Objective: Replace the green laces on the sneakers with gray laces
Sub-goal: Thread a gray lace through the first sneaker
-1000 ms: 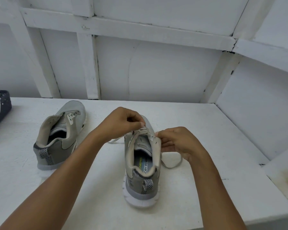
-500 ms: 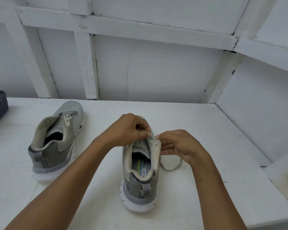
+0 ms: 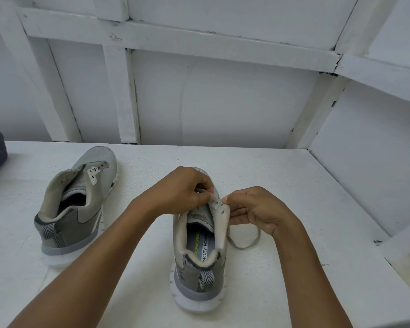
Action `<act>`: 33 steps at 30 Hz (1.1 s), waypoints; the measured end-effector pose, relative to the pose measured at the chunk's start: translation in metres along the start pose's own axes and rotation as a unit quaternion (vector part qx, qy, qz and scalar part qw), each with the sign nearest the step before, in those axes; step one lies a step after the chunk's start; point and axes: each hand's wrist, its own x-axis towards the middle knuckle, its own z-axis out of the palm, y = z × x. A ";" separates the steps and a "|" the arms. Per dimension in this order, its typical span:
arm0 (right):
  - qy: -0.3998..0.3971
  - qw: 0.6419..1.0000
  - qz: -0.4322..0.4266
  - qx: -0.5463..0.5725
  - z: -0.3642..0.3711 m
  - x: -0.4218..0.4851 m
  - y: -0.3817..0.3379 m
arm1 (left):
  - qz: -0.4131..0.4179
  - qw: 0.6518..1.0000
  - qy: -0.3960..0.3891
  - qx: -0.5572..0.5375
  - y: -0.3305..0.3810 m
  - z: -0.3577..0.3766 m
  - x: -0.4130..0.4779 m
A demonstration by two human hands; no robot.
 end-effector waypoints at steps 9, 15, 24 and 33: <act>-0.021 0.999 -0.001 -0.029 -0.002 0.005 -0.002 | 0.002 0.999 -0.035 0.033 0.002 -0.002 0.006; -0.027 0.999 -0.009 -0.046 -0.002 0.007 -0.003 | -0.007 0.995 -0.069 0.075 0.003 -0.004 0.007; -0.051 0.996 -0.034 -0.066 -0.006 0.010 -0.001 | 0.004 0.996 -0.071 0.059 0.003 -0.004 0.012; -0.064 0.980 -0.063 -0.175 -0.004 0.010 -0.008 | -0.014 0.995 -0.070 0.067 0.004 -0.009 0.012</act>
